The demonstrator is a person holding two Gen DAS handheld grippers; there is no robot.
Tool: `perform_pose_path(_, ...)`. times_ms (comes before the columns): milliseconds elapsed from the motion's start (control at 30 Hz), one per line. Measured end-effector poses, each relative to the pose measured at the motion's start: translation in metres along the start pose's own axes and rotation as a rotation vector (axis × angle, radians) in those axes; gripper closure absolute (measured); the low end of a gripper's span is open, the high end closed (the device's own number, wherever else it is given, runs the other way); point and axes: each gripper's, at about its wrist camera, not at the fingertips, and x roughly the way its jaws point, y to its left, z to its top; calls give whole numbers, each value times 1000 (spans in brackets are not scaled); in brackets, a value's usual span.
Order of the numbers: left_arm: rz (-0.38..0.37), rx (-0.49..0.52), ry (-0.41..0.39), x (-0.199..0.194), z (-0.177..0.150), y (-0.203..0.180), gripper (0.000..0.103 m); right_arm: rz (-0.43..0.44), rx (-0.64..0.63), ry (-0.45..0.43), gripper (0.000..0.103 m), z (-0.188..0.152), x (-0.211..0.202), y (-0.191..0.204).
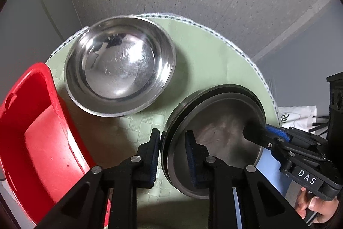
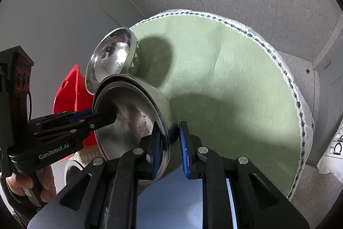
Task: Organize plates and bowls
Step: 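Carry the stacked bowls with both grippers toward the third steel bowl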
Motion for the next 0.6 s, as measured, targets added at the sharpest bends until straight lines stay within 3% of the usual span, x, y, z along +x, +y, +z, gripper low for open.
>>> perform_pose_path(300,15,18,-30,-18,1,-5,84,2,-13,-11,87,5,-13,3)
perform_pose_path(600,27,6,-77,-46,16,1,84,21,-41,-56,86,31,-33,21)
